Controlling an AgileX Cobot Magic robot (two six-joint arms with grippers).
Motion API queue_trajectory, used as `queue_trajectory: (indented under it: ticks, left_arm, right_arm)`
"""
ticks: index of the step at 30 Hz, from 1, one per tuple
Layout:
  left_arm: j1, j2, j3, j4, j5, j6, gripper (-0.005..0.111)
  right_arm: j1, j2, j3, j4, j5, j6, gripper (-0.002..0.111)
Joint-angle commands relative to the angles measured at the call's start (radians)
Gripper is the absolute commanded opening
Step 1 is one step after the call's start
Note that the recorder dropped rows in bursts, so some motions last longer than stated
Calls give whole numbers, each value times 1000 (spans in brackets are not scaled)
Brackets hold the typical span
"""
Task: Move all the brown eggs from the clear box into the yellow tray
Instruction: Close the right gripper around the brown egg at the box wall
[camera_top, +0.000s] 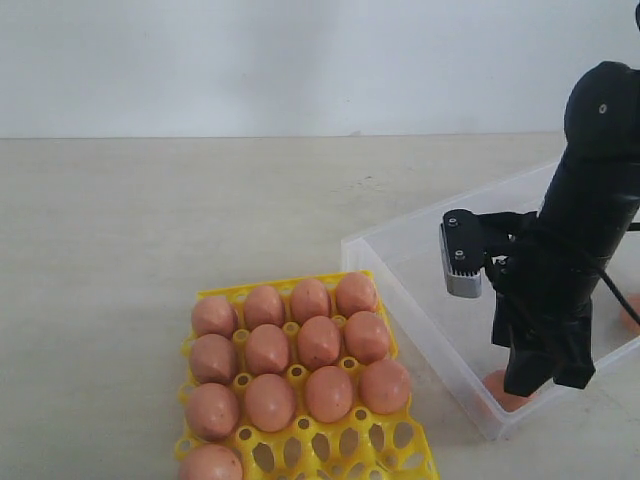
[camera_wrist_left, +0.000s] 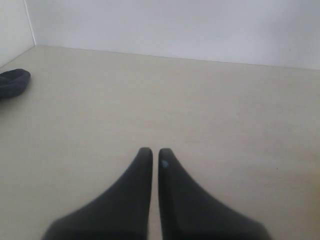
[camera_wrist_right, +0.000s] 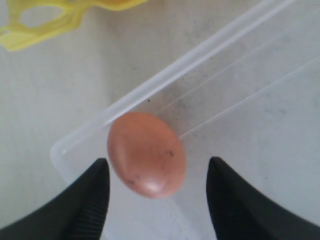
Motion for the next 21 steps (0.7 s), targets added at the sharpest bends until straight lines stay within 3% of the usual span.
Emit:
queue_trajectory:
  ticks: [1,21]
  left_arm:
    - [-3,-3,4,0,-4,4,4]
    - [-3,-3,4,0,-4,4,4]
  right_arm:
    - [-1,14,-4,-18,4,-11,50]
    - [-1,131,-4,-65,-58,-11,50]
